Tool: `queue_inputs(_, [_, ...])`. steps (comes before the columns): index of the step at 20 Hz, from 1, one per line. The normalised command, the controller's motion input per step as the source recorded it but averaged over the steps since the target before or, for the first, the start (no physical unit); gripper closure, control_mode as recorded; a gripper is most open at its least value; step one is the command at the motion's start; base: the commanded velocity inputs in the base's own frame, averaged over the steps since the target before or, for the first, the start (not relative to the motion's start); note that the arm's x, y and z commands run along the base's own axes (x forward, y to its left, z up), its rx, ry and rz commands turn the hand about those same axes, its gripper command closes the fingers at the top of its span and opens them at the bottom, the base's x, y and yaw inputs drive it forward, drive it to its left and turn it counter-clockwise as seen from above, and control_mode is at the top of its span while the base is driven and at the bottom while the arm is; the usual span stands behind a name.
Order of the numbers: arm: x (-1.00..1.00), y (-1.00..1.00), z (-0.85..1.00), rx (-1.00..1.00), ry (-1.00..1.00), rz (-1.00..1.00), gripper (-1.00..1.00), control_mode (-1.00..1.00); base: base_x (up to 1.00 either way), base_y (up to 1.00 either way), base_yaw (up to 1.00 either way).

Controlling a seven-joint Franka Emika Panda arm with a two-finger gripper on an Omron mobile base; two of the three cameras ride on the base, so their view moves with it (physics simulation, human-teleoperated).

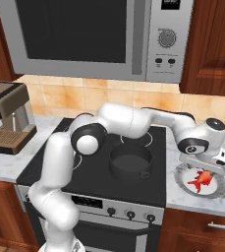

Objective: Retrieve the frozen meat and place it in the pot on a burner. Then turn the burner on.

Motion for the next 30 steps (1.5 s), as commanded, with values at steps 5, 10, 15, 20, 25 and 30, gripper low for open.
queue_inputs(5, [0.29, 0.00, -0.33, 0.00, 0.06, -0.01, -1.00, -1.00, 0.00, 0.00, 0.00])
queue_inputs(10, [0.16, -0.09, -0.38, 0.00, 0.11, -0.02, -1.00, -1.00, 0.00, 0.00, 0.00])
queue_inputs(15, [0.07, -0.24, -0.21, 0.01, 0.09, 0.00, -1.00, -1.00, 0.00, 0.00, 0.00])
queue_inputs(20, [0.00, -0.18, -0.13, 0.01, 0.01, -0.04, -1.00, -1.00, 0.00, 0.00, 0.00])
queue_inputs(25, [0.00, 0.00, -0.10, 0.02, 0.00, -0.08, -1.00, -1.00, 0.00, 0.00, 0.00])
queue_inputs(30, [0.00, 0.00, -0.11, 0.00, 0.00, -0.07, -1.00, -1.00, 0.00, 0.00, 0.00])
